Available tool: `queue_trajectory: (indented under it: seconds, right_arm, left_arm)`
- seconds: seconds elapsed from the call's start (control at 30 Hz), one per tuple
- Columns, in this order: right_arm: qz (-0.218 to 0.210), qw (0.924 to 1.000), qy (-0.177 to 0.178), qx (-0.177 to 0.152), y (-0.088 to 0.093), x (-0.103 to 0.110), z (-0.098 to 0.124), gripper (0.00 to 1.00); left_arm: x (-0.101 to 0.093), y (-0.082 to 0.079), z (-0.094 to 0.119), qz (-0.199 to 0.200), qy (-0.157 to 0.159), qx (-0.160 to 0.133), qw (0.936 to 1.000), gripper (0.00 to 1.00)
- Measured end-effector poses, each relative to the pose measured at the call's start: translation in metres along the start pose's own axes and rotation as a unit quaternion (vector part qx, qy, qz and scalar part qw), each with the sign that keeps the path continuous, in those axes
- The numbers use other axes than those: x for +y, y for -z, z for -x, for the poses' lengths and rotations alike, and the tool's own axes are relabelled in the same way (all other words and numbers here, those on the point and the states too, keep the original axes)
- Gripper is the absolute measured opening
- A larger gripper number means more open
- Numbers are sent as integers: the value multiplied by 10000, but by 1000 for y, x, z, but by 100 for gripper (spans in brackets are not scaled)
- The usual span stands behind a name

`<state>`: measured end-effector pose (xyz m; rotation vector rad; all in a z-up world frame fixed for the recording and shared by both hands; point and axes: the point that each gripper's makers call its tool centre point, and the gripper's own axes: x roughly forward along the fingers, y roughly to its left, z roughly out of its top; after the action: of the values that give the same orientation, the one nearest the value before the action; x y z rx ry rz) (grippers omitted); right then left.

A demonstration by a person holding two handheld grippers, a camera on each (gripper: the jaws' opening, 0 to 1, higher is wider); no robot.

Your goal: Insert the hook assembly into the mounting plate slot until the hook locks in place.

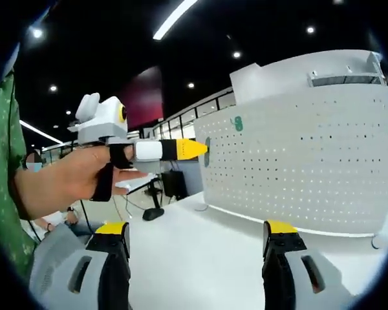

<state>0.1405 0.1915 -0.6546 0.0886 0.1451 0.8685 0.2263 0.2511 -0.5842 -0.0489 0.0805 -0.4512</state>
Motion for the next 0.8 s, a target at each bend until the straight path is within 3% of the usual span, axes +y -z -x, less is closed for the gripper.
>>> queue_trajectory:
  seconds: [0.27,0.5,0.8]
  right_arm:
    - [114,9999,-34,89,8,15,5,85]
    - [44,9999,-66,109,12,14,10,85]
    - [40,10000,21,59,10,6,15,85]
  left_arm:
    - [24,-38,-25,-167,-448,-417,9980,3]
    - [41,-72,-50,-311,-767,-744,9938,3]
    - [53,-91,-76,-342,-1025,-916,9899,3]
